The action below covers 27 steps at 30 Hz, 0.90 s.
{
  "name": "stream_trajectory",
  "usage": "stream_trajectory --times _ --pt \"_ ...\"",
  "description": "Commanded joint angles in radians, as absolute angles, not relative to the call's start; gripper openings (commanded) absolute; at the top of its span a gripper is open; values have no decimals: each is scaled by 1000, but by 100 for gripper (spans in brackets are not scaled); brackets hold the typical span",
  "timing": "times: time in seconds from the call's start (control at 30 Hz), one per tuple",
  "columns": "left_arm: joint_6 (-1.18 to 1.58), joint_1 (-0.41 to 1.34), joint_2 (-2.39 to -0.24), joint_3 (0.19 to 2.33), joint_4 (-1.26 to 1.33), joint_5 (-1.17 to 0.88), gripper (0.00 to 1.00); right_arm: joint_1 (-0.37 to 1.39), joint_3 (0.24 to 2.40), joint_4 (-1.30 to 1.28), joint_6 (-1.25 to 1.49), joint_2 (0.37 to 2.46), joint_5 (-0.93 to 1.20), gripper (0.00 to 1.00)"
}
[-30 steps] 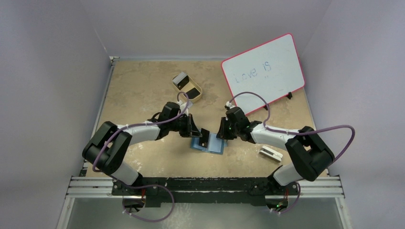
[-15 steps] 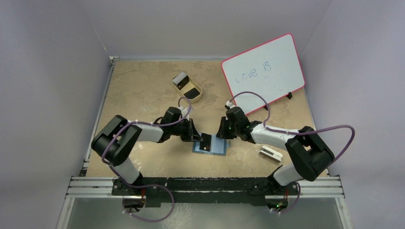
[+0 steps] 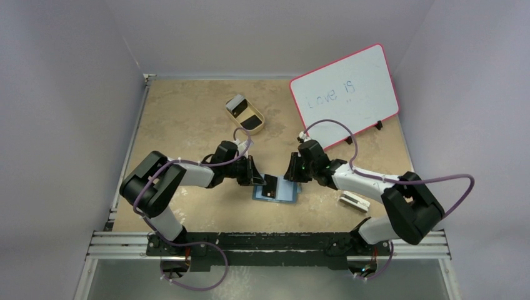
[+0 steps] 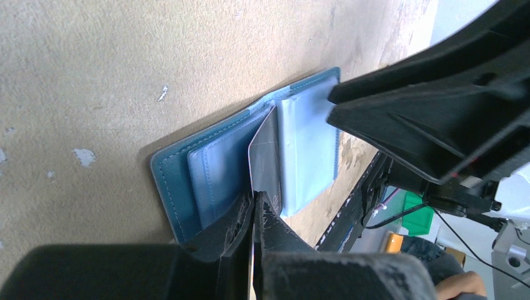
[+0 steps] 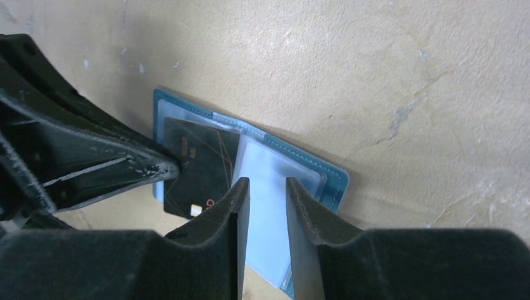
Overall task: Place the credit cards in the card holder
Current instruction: Insert the credit card into the card holder.
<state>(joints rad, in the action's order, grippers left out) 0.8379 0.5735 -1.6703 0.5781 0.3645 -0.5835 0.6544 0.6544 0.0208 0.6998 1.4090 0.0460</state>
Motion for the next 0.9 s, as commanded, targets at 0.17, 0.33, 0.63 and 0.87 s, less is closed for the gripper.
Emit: stream_trajectory --times 0.17,0.33,0.63,0.87 --pt "836 590 -1595 582 321 -518 0 663 581 11 785 1372 35 30" --pt "884 596 -1565 585 367 -533 0 674 583 5 779 1423 1 28" --pt "871 601 -1549 608 328 -541 0 676 584 17 773 1460 -2 26" --pt "823 601 -1483 648 214 -491 0 676 586 16 773 1466 1 25"
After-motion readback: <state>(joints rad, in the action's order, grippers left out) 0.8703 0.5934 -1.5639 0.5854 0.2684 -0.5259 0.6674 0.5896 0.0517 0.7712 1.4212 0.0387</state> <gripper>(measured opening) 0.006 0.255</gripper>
